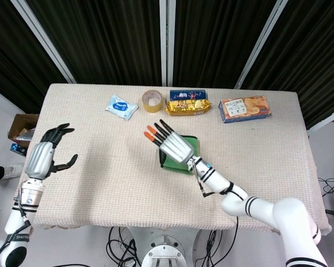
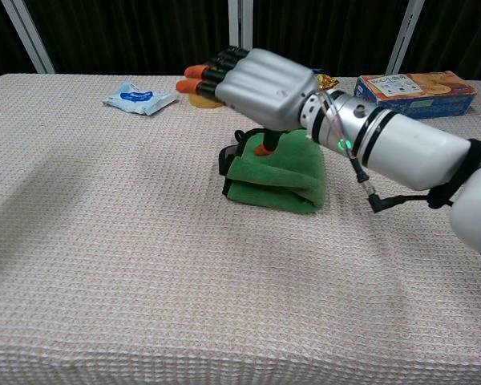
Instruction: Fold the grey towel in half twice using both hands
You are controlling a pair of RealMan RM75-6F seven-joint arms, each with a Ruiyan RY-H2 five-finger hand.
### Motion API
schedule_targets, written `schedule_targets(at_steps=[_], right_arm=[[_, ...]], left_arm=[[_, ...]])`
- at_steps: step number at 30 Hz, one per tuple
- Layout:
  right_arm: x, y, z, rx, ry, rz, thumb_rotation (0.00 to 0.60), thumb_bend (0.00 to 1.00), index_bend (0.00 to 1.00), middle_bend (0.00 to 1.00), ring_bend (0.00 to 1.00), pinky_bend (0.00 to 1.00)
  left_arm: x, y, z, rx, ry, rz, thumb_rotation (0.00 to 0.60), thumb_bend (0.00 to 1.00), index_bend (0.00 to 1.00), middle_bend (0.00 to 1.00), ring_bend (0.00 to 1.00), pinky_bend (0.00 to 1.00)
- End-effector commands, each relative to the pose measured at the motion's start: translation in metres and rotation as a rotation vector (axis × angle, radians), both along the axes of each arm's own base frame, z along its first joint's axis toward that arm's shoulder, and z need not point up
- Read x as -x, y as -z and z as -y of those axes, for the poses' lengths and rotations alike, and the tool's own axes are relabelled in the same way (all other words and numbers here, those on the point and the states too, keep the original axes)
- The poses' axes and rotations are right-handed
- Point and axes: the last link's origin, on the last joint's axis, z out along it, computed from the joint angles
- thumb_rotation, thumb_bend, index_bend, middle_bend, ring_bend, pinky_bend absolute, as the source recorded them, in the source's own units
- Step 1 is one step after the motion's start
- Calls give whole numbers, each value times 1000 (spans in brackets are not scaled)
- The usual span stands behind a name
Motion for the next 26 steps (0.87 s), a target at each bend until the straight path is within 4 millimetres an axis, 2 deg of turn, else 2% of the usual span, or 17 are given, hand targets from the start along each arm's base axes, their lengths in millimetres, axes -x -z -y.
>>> schedule_targets(at_steps=[1,2,4,6,8,10,13,17,20,23,26], right_arm=[[44,-72,-8,92,141,182,600,107,0,67,0,0],[60,-93,-16,107,193,231,600,151,12,106,0,0],[86,-122,-32,113,291,302,600,205,74,170,0,5],[117,-152,-53,113,411,360,600,228,150,206,2,50],[145,-179,-76,126,506,392,600,237,169,218,5,83],[171,-201,-99,145,579,410,600,245,170,219,5,86],[201,-222,-132,147,673,456,600,246,171,202,2,64],[229,-239,-171,140,748,536,600,252,164,177,0,5],[243,-246,-198,132,781,581,600,259,150,169,0,0],[253,-248,-215,131,798,600,600,263,148,167,0,0],[257,-247,-222,122,789,618,600,268,147,166,0,0]], left_arm=[[22,-8,2,-22,-42,-165,600,287,191,98,117,104],[28,-10,3,-20,-51,-199,600,285,194,97,117,104],[36,-14,6,-22,-67,-236,600,284,202,98,117,104],[46,-21,7,-51,-72,-323,600,284,207,98,117,104],[55,-26,11,-81,-69,-434,600,284,212,98,117,104],[58,-28,17,-96,-72,-478,600,284,215,98,117,104],[59,-34,28,-119,-71,-497,600,284,216,99,117,104],[58,-40,46,-150,-68,-543,600,284,216,103,117,104],[55,-39,62,-138,-78,-522,600,284,216,103,117,104],[52,-36,79,-127,-87,-493,600,283,216,103,117,104],[50,-33,91,-120,-93,-479,600,283,216,103,117,104]])
